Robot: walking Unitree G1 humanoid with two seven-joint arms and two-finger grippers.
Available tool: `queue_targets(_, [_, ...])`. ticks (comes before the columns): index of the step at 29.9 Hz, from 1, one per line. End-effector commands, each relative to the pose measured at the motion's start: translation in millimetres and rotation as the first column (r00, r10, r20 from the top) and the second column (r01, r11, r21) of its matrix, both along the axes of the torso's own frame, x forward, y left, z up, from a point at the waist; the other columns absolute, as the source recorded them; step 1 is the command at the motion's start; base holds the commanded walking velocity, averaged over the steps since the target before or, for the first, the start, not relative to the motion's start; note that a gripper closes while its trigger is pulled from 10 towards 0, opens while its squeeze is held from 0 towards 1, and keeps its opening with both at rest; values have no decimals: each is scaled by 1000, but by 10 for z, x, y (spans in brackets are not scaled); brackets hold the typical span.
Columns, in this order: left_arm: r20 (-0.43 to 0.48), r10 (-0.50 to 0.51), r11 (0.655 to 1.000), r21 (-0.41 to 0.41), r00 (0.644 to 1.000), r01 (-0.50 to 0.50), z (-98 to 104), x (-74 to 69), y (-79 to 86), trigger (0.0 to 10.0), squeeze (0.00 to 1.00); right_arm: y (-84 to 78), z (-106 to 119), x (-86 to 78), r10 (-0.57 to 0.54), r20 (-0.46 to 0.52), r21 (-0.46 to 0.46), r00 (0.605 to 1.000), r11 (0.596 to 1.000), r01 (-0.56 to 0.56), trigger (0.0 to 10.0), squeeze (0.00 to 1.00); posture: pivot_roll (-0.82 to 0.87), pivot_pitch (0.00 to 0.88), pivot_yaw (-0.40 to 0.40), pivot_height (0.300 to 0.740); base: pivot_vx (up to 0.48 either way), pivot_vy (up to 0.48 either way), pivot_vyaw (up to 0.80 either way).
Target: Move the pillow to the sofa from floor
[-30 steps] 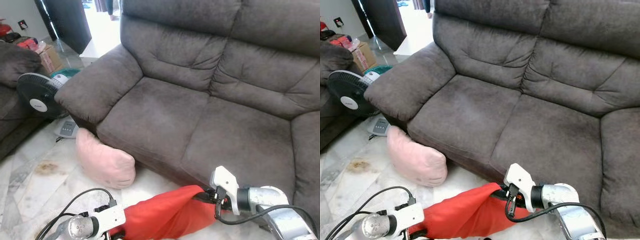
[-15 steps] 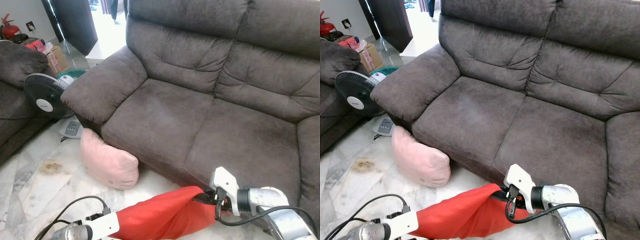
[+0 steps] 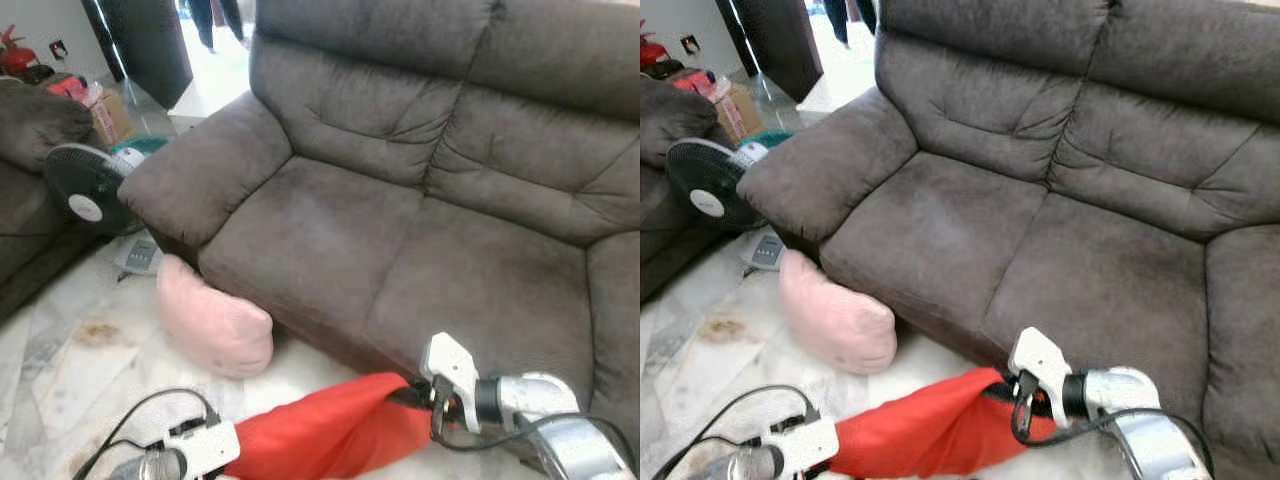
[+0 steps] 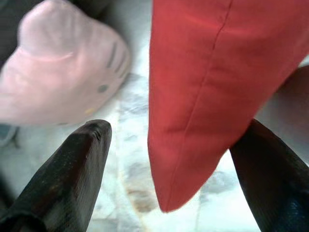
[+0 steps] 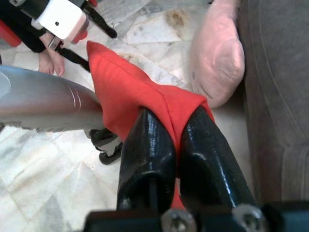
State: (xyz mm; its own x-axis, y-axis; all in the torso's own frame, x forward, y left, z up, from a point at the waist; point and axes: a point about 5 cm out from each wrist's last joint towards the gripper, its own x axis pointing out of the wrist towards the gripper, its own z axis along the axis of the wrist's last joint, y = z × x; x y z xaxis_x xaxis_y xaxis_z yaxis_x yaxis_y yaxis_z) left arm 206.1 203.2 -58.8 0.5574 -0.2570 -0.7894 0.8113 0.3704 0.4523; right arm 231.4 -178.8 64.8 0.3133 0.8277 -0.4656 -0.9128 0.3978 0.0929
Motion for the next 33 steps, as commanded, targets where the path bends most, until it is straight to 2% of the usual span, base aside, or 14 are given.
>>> queue_targets(1, [-7, 27, 999, 21, 1000, -27, -23, -40, 59, 10000, 0, 95, 223, 66, 44, 95, 64, 995, 997, -51, 10000, 0, 120, 82, -46, 740, 0, 0, 0])
queue_targets(9, [-20, 51, 998, -38, 998, -52, -9, -23, 20, 10000, 0, 90, 227, 64, 43, 95, 60, 995, 997, -49, 10000, 0, 115, 83, -47, 740, 0, 0, 0])
queue_targets(13, [-58, 22, 998, -50, 998, -25, -22, -41, -11, 10000, 0, 91, 226, 61, 45, 93, 59, 995, 997, -51, 10000, 0, 114, 84, -48, 740, 0, 0, 0])
queue_targets(18, [-62, -14, 997, -74, 998, 9, -6, -38, -38, 10000, 0, 89, 228, 57, 50, 91, 57, 995, 997, -55, 10000, 0, 112, 87, -52, 740, 0, 0, 0])
queue_targets(31, [-27, -59, 996, -72, 998, 57, 42, 23, -52, 10000, 0, 85, 236, 50, 51, 89, 55, 995, 997, -56, 10000, 0, 106, 88, -56, 740, 0, 0, 0])
queue_targets(32, [-19, -67, 995, -70, 998, 66, 49, 33, -59, 1804, 0, 84, 236, 50, 51, 88, 55, 995, 997, -56, 10000, 0, 106, 88, -57, 740, 0, 0, 0])
queue_targets(33, [-18, -71, 995, -72, 997, 70, 53, 40, -66, 0, 0, 82, 236, 49, 52, 87, 54, 995, 997, -56, 10000, 0, 106, 88, -58, 740, 0, 0, 0])
